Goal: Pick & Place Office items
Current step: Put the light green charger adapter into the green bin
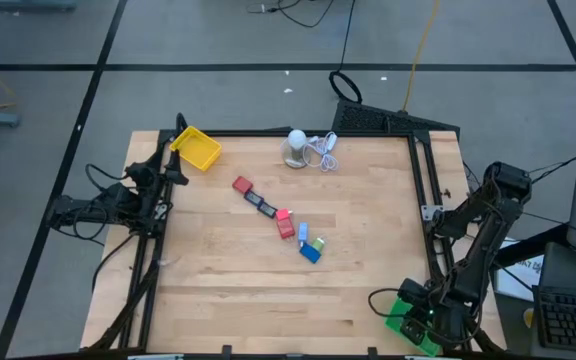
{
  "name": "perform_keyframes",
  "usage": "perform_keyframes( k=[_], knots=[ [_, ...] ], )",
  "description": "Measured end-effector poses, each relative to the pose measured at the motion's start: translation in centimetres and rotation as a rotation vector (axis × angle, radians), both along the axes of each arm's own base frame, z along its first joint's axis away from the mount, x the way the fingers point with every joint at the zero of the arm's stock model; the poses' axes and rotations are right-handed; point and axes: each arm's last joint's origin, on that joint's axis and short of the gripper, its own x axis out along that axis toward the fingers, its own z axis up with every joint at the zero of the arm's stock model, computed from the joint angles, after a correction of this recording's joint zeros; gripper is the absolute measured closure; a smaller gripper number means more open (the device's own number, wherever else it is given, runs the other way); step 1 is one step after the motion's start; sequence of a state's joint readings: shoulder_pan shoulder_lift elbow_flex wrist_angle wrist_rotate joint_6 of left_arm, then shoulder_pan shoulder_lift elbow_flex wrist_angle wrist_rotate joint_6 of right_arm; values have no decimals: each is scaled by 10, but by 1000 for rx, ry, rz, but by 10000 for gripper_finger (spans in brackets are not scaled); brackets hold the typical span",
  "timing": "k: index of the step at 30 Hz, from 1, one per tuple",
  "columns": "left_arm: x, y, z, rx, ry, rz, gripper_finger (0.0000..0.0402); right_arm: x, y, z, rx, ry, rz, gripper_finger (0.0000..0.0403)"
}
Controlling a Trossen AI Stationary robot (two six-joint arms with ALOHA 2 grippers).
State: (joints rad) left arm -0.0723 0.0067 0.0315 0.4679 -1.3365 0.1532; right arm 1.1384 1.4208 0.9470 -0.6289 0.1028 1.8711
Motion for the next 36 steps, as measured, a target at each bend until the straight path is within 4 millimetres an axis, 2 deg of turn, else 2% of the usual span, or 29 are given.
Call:
perform_keyframes(
  k=[11, 20, 26, 36],
  knots=[
    [0, 0, 0, 0, 0, 0, 108, 16, 2, 4, 79, -67, 3, 240],
    [0, 0, 0, 0, 0, 0, 108, 37, 1, 10, 126, -191, 78, 243],
    [0, 0, 0, 0, 0, 0, 108, 54, -6, 13, 83, -293, 179, 243],
    [0, 0, 0, 0, 0, 0, 108, 82, -30, 13, -63, -406, 338, 243]
  ],
)
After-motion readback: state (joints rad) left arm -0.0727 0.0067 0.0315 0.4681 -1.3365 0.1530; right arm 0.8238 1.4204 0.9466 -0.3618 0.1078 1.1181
